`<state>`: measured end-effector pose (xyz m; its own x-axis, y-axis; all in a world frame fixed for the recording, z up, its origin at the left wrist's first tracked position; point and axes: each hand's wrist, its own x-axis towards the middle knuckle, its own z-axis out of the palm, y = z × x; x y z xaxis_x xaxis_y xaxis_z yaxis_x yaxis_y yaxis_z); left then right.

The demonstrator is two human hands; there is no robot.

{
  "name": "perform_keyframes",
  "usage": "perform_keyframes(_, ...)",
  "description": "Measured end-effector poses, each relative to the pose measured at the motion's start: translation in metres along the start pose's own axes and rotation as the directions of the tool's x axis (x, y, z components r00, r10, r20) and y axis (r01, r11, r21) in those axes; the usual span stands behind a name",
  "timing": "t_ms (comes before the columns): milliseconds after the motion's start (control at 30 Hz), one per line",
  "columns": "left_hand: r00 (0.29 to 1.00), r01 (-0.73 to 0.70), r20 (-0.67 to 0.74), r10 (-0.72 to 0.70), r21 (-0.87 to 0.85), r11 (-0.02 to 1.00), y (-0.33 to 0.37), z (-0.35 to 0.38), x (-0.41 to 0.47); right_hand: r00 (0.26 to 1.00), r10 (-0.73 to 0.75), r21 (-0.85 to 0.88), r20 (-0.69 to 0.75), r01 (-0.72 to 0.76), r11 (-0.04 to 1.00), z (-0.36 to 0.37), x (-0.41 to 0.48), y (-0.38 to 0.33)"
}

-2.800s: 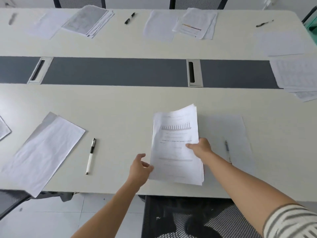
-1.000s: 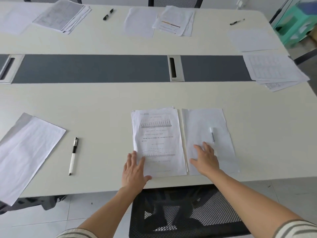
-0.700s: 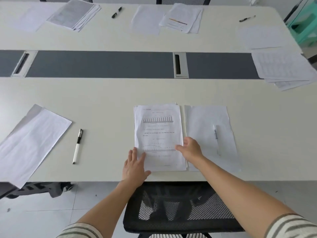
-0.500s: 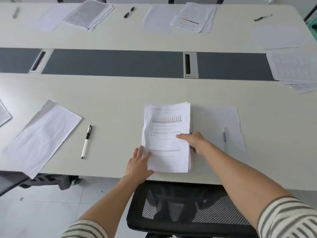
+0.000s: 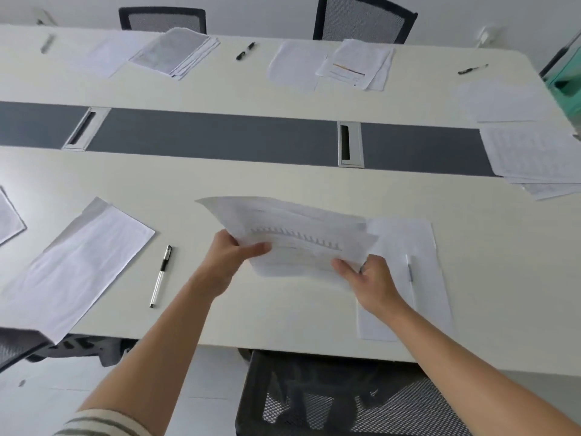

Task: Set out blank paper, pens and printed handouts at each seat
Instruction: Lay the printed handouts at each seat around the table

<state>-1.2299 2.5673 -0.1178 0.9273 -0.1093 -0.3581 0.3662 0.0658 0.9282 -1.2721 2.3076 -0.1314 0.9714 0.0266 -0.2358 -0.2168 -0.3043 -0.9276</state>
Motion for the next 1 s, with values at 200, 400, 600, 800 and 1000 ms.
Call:
perform_keyframes(200,1.000,-0.010,-0.023,0.015,0.229,0.973,-0.009,0.005,-0.012,0.993,0.095,0.061,0.064,-0.099,0.993,-0.002,0.009,0.009)
perform_keyframes(400,0.999,-0.016,-0.029,0.024,0.264,0.964,-0.013,0.019,-0.015,0.989,0.141,0.074,0.044,-0.144,0.987,0.006,0.015,0.013)
perform_keyframes(600,0.983,0.072,-0.184,-0.019,0.287,0.955,-0.015,0.013,0.003,0.965,0.248,0.095,-0.088,-0.240,0.966,0.010,0.036,0.019)
perform_keyframes(800,0.976,0.217,-0.183,-0.117,0.812,0.541,-0.073,0.008,-0.007,0.842,0.535,-0.159,-0.076,-0.540,0.827,0.025,0.069,0.067)
perform_keyframes(1000,0.969,0.001,0.039,-0.246,0.987,0.159,-0.120,0.022,-0.021,0.819,0.560,-0.361,-0.124,-0.563,0.743,0.018,0.077,0.072)
